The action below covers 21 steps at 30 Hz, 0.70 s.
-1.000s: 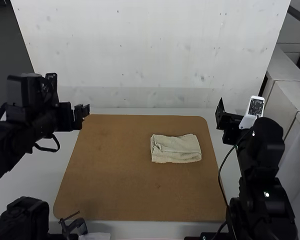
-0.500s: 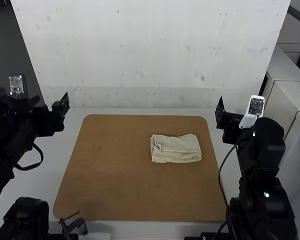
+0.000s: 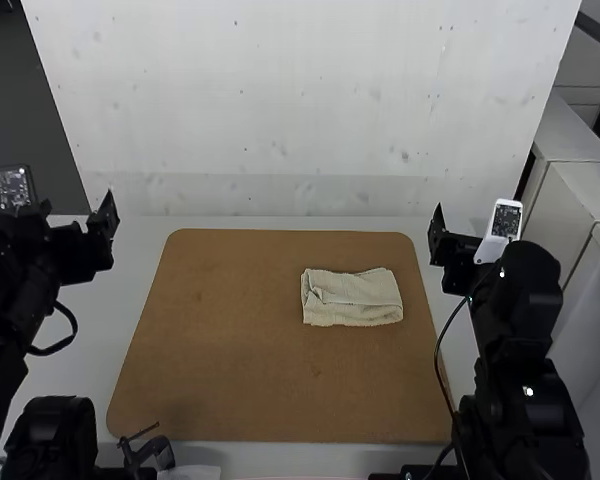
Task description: Fold the towel.
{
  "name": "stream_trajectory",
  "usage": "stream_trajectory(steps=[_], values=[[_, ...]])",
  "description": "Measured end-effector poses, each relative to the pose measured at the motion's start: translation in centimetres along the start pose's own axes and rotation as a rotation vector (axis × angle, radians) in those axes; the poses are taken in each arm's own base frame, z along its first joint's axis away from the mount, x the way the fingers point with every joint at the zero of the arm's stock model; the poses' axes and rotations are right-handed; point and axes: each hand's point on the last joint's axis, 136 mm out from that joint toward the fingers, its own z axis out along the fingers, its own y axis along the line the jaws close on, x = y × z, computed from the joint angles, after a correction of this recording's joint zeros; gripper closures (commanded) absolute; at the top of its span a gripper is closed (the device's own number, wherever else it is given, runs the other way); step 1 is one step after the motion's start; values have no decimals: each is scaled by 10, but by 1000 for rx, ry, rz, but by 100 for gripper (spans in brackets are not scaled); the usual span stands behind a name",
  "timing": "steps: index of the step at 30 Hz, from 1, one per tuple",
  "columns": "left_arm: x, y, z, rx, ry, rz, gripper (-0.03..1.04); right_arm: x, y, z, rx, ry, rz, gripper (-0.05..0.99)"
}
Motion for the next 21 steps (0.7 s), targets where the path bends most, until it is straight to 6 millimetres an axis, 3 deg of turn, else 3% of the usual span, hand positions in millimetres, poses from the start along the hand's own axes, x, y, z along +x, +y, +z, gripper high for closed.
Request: stream_trajectory(steps=[4,21], values=[[26,-3,15,17,26,64,4,7,0,1,1,16,-2,-3],[86,-12,39,69,74,125,4,38,9,1,-50,121,-5,-3]])
